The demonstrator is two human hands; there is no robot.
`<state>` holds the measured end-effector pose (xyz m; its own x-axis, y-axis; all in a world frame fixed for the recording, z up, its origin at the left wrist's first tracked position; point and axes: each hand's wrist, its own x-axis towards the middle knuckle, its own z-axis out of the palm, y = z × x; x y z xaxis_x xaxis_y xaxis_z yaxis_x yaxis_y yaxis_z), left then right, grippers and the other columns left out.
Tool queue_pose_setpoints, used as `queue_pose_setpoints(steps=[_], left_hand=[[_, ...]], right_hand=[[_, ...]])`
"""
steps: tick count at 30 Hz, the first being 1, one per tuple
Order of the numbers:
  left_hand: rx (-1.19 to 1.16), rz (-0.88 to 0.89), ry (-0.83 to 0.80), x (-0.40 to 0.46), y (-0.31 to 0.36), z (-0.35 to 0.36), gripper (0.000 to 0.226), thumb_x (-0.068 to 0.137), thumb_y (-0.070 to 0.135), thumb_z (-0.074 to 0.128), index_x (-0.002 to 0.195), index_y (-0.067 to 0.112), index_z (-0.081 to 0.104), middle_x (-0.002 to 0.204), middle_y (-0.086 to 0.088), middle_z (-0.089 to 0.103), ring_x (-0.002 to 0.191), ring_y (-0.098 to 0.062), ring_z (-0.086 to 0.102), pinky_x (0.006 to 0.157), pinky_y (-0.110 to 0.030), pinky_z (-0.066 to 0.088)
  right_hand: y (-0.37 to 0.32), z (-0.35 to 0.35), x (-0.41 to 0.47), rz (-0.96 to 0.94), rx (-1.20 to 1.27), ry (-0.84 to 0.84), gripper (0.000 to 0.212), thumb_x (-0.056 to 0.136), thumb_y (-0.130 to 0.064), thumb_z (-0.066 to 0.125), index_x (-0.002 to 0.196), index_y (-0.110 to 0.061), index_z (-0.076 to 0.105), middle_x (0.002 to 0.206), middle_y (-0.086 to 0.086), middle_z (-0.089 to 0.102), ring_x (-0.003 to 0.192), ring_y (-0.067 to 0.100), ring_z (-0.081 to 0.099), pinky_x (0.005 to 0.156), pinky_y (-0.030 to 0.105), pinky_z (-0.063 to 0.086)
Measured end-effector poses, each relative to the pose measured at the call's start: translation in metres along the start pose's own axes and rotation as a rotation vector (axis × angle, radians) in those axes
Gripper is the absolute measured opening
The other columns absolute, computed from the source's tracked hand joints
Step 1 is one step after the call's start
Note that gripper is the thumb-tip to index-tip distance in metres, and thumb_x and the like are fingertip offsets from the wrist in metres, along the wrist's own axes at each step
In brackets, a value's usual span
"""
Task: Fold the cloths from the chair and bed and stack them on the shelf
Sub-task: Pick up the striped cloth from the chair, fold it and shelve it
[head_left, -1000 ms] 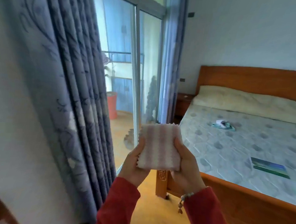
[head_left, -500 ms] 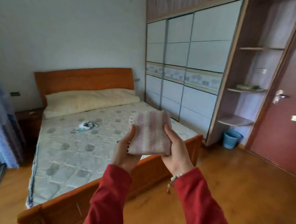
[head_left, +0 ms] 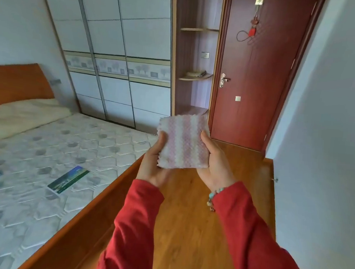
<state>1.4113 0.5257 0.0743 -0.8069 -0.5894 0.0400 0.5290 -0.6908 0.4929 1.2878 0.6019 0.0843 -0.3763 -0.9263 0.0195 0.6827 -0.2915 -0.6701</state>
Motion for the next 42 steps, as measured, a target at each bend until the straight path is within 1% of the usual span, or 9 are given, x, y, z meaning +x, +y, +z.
queue_pose_setpoints(steps=[2,6,14,22,24,29,32,38,42], left_hand=[[-0.004,-0.011,-0.02,0.033,-0.01,-0.002,0.055,0.1,0.032,0.052,0.146,0.002,0.041,0.15,-0.017,0.044,0.137,-0.031,0.046,0.117,-0.047,0.031],[0.009,-0.031,-0.056,0.1,-0.022,0.0,0.058,0.097,0.027,0.058,0.146,0.002,0.04,0.152,-0.016,0.042,0.138,-0.03,0.044,0.119,-0.047,0.027],[0.054,-0.046,-0.075,0.251,-0.041,0.012,0.049,0.103,0.027,0.046,0.144,0.0,0.043,0.145,-0.018,0.051,0.133,-0.03,0.051,0.115,-0.048,0.034],[0.029,-0.077,-0.089,0.388,-0.051,-0.013,0.053,0.102,0.028,0.049,0.147,0.003,0.038,0.152,-0.017,0.041,0.139,-0.031,0.042,0.12,-0.051,0.023],[0.02,-0.091,-0.091,0.419,-0.049,-0.018,0.048,0.102,0.028,0.048,0.142,0.001,0.046,0.148,-0.017,0.048,0.137,-0.031,0.046,0.119,-0.05,0.026],[0.063,-0.11,-0.117,0.508,-0.042,-0.035,0.043,0.104,0.03,0.042,0.115,0.0,0.071,0.127,-0.016,0.066,0.12,-0.028,0.062,0.111,-0.046,0.038],[0.055,-0.107,-0.128,0.566,-0.028,-0.047,0.043,0.105,0.03,0.042,0.114,0.0,0.071,0.126,-0.017,0.066,0.119,-0.029,0.063,0.108,-0.045,0.043],[0.075,-0.116,-0.083,0.693,0.011,-0.083,0.041,0.103,0.029,0.047,0.128,0.0,0.062,0.137,-0.018,0.058,0.129,-0.03,0.055,0.108,-0.046,0.044],[0.086,-0.13,-0.052,0.762,0.026,-0.102,0.039,0.103,0.029,0.047,0.119,0.0,0.069,0.132,-0.016,0.063,0.125,-0.028,0.059,0.104,-0.044,0.048]], right_hand=[[-0.013,-0.016,0.014,-0.042,-0.005,0.013,0.044,0.1,-0.029,0.056,0.138,-0.007,0.054,0.136,0.013,0.061,0.127,0.026,0.058,0.111,0.047,0.041],[-0.043,-0.042,0.05,-0.098,0.002,0.019,0.038,0.102,-0.028,0.051,0.134,-0.009,0.057,0.131,0.011,0.065,0.122,0.024,0.061,0.106,0.043,0.044],[-0.117,-0.105,0.156,-0.149,-0.007,0.025,0.039,0.101,-0.03,0.052,0.133,-0.009,0.058,0.131,0.01,0.065,0.122,0.023,0.062,0.099,0.039,0.05],[-0.157,-0.168,0.27,-0.116,0.003,0.006,0.044,0.102,-0.029,0.051,0.14,-0.007,0.051,0.137,0.013,0.06,0.128,0.026,0.057,0.107,0.043,0.044],[-0.163,-0.179,0.3,-0.115,0.003,0.024,0.046,0.101,-0.03,0.052,0.141,-0.007,0.05,0.137,0.012,0.06,0.128,0.025,0.057,0.107,0.043,0.044],[-0.18,-0.213,0.39,-0.108,0.008,0.054,0.046,0.102,-0.03,0.052,0.141,-0.007,0.05,0.137,0.012,0.06,0.128,0.025,0.057,0.109,0.042,0.042],[-0.189,-0.224,0.451,-0.107,-0.002,0.046,0.041,0.102,-0.029,0.05,0.137,-0.007,0.053,0.133,0.012,0.063,0.125,0.024,0.059,0.106,0.041,0.045],[-0.2,-0.248,0.582,-0.066,0.064,0.1,0.044,0.1,-0.026,0.055,0.138,-0.006,0.053,0.134,0.014,0.062,0.126,0.026,0.059,0.107,0.043,0.044],[-0.203,-0.272,0.657,-0.033,0.102,0.148,0.044,0.098,-0.028,0.058,0.137,-0.007,0.053,0.133,0.013,0.063,0.124,0.027,0.06,0.114,0.045,0.038]])
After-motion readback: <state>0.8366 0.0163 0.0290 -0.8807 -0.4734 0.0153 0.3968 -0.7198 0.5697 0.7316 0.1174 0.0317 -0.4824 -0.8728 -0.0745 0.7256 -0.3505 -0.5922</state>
